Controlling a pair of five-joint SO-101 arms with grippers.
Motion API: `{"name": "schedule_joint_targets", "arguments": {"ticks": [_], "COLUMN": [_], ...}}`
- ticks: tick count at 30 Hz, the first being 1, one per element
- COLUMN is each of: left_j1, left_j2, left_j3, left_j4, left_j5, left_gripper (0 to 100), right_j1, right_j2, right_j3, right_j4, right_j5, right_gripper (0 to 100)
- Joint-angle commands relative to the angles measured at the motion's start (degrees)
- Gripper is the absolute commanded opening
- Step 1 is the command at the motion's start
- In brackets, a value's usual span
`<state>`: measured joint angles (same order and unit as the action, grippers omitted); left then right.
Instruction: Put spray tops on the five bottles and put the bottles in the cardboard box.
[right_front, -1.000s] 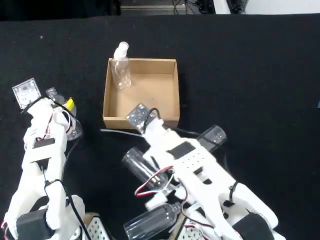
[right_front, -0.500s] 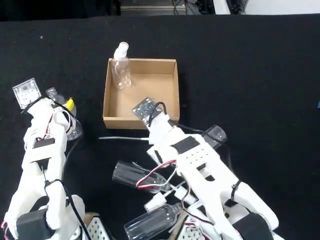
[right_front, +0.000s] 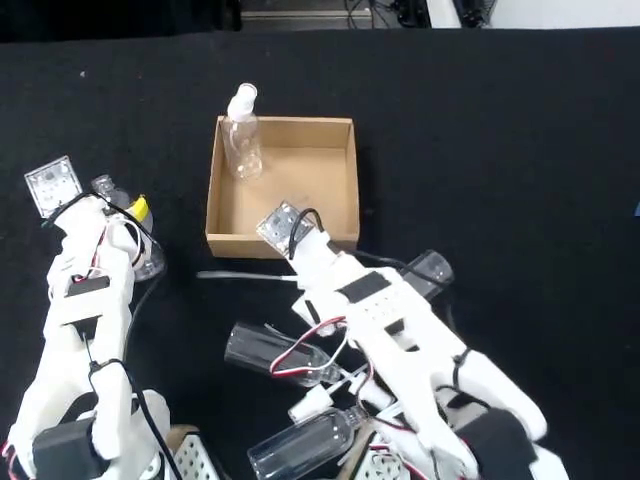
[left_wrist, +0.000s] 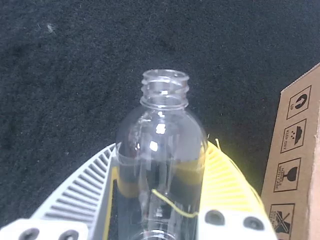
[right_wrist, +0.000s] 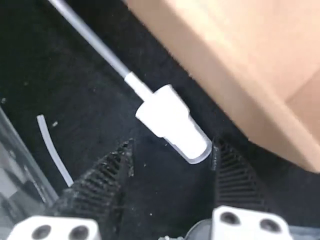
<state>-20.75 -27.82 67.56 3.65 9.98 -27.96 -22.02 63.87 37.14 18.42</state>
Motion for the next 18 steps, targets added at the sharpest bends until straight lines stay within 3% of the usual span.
{"name": "schedule_joint_targets", "arguments": {"ticks": [1,5,11,18], "left_j1": [0.5,0.5,0.5,0.5], "left_j2": [-2.6,-2.6,-2.6,-2.6], "left_j3": [-0.9,-0.9,-0.9,-0.9], "left_j4": [-1.2,-1.2,-1.2,-1.2], "left_j5": [0.1,0.1,0.1,0.1], "left_gripper": [13,13,13,13], "right_j1": [-0.6,-0.6,-0.5,-0.7], "right_j2": [0.7,0.7,0.7,-6.0], "right_j3": [-2.2,-1.9,-1.9,-5.1], "right_j4": [-1.8,-1.7,-0.9,10.9], "right_j5": [0.5,0.5,0.5,0.5], "right_gripper": [22.3,21.0,2.7,3.2]}}
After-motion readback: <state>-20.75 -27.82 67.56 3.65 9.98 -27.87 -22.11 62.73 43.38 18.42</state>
